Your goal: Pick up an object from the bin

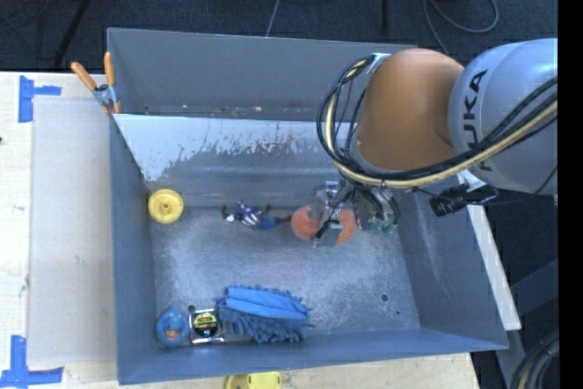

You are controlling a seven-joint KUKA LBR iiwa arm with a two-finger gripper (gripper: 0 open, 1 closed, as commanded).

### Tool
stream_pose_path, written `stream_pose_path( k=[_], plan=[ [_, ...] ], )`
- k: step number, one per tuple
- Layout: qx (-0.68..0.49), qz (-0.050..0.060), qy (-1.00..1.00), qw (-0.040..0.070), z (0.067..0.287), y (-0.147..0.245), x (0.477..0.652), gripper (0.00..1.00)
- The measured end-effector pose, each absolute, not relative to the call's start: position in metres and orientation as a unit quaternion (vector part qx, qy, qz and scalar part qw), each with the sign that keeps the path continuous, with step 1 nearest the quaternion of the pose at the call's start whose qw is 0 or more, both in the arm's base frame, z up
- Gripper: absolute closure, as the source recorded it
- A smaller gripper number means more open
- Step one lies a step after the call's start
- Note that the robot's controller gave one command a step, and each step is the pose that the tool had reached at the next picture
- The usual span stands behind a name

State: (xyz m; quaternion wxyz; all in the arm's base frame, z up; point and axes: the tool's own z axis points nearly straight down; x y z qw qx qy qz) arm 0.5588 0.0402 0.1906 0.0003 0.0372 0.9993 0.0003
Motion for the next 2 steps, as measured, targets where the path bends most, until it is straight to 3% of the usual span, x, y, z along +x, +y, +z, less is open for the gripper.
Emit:
stream_pose_path(
  k=[1, 2],
  plan=[
    [0.037, 0.000, 0.999, 0.000, 0.191, 0.040, 0.559, 1.00],
    [0.043, 0.000, 0.999, 0.001, 0.320, 0.048, 0.555, 1.00]
  ],
)
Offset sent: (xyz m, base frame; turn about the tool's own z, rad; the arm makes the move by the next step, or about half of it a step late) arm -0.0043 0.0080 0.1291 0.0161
